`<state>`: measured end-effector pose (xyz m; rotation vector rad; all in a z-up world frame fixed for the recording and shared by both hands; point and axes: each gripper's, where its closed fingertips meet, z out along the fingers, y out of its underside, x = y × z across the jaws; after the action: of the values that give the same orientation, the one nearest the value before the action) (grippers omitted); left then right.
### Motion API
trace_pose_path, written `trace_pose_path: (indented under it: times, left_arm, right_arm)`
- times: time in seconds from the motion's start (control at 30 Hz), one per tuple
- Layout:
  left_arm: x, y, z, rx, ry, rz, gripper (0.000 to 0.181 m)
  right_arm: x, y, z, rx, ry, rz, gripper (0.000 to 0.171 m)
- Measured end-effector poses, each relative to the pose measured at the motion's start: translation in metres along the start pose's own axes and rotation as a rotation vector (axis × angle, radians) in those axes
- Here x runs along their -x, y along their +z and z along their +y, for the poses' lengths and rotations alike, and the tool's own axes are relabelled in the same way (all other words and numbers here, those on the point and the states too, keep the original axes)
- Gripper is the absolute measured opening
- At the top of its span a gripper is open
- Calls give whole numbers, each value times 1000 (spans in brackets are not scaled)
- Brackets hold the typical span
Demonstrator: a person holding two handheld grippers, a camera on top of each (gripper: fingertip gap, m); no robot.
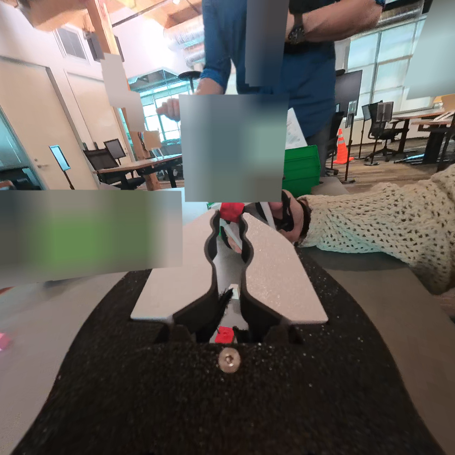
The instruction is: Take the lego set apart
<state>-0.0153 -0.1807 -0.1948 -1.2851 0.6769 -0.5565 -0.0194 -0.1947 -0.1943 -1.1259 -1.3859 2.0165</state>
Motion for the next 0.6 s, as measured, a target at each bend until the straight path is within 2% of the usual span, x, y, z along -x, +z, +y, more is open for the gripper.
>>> trace_pose_path:
  times: [0.17,0.2,0.23,0.33,0.5,0.6]
  left_arm:
    - [7,0,7,43,-60,-25,14]
    - [10,0,8,43,-90,-33,14]
    - [15,-2,7,24,-148,-45,14]
    - [19,-6,1,-25,-280,8,14]
    - [24,-6,12,56,-117,-67,14]
    - [28,-8,19,113,51,-112,15]
  right_arm:
    - [-10,-1,2,22,-56,83,12]
    - [-12,-1,4,38,-79,111,10]
    - [-14,-3,3,43,-130,138,0]
    - [-11,0,4,52,-226,152,0]
    - [-24,6,24,139,-142,184,0]
    - [-26,8,24,107,-10,149,16]
